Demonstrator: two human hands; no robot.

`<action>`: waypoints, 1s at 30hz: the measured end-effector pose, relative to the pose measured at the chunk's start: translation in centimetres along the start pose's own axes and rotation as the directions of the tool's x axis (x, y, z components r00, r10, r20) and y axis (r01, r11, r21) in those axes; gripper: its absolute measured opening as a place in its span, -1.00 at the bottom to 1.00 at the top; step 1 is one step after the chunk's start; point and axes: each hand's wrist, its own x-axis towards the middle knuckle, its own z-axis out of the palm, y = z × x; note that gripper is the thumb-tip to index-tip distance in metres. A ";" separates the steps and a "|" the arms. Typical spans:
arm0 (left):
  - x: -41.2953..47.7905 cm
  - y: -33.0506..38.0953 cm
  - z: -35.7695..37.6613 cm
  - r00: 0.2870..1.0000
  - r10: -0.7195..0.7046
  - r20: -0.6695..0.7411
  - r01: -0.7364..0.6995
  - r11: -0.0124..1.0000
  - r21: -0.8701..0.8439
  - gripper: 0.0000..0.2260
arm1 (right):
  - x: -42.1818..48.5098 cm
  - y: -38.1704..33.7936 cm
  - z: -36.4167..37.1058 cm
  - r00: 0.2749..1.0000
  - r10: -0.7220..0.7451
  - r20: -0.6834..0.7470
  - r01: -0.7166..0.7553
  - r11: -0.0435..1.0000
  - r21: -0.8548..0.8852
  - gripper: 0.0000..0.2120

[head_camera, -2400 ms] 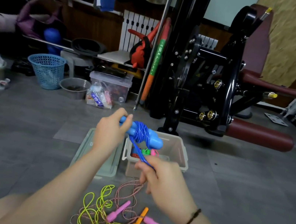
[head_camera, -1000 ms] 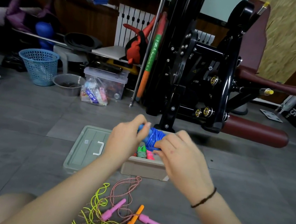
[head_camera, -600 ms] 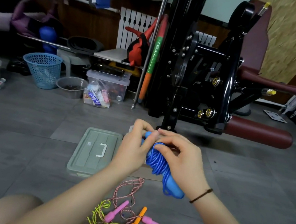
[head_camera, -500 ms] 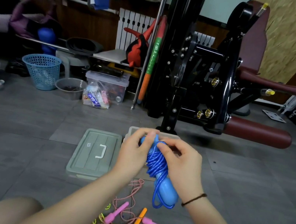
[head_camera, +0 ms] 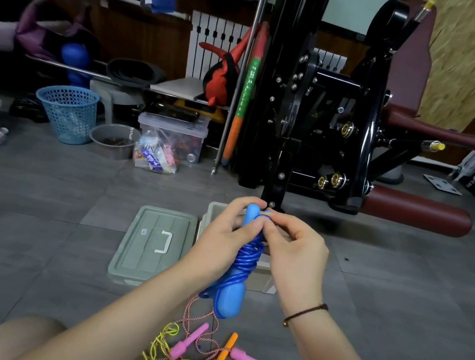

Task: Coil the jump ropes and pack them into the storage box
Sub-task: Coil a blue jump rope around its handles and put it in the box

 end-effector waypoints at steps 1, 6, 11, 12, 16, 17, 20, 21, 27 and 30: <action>0.0 -0.1 0.0 1.000 0.013 0.009 -0.013 1.000 0.008 -0.82 | -0.1 0.0 0.0 1.000 -0.016 -0.023 0.016 1.000 -0.012 -0.83; 0.0 -1.0 0.5 0.992 0.104 -0.065 -0.091 0.980 0.179 -0.79 | -0.7 0.0 0.5 0.993 -0.086 -0.080 0.084 0.996 -0.026 -0.88; 0.0 -1.0 1.0 0.947 0.269 -0.178 -0.184 0.904 0.386 -0.87 | 0.1 -1.1 0.9 0.997 -0.058 -0.058 0.056 0.998 -0.026 -0.87; 0.2 -0.9 0.9 0.943 0.275 -0.187 -0.186 0.903 0.388 -0.88 | 0.4 -1.3 0.9 0.999 -0.031 -0.035 0.031 0.999 0.023 -0.88; 1.0 -0.8 0.6 0.942 0.265 -0.205 -0.180 0.916 0.358 -0.89 | 1.4 -1.8 0.7 0.985 0.137 0.102 -0.164 0.929 0.331 -0.95; 1.1 -1.0 0.6 0.940 0.260 -0.222 -0.177 0.925 0.335 -0.89 | 1.5 -1.9 0.7 0.974 0.177 0.139 -0.218 0.890 0.400 -0.90; 1.3 -1.6 0.9 0.917 0.245 -0.316 -0.153 0.945 0.288 -0.89 | 1.6 -1.7 1.2 0.925 0.304 0.230 -0.381 0.748 0.543 -0.71; 1.3 -1.7 1.1 0.909 0.233 -0.346 -0.141 0.952 0.271 -0.89 | 1.5 -1.6 1.5 0.905 0.345 0.248 -0.424 0.689 0.588 -0.69; 1.5 -2.3 1.9 0.877 0.213 -0.430 -0.101 0.958 0.268 -0.86 | 1.0 -0.4 3.2 0.896 0.426 0.125 -0.402 0.656 0.639 -0.51; 2.2 -2.2 1.6 0.853 0.232 -0.468 -0.099 0.951 0.292 -0.83 | 1.7 -0.1 3.6 0.920 0.380 0.095 -0.357 0.716 0.599 -0.48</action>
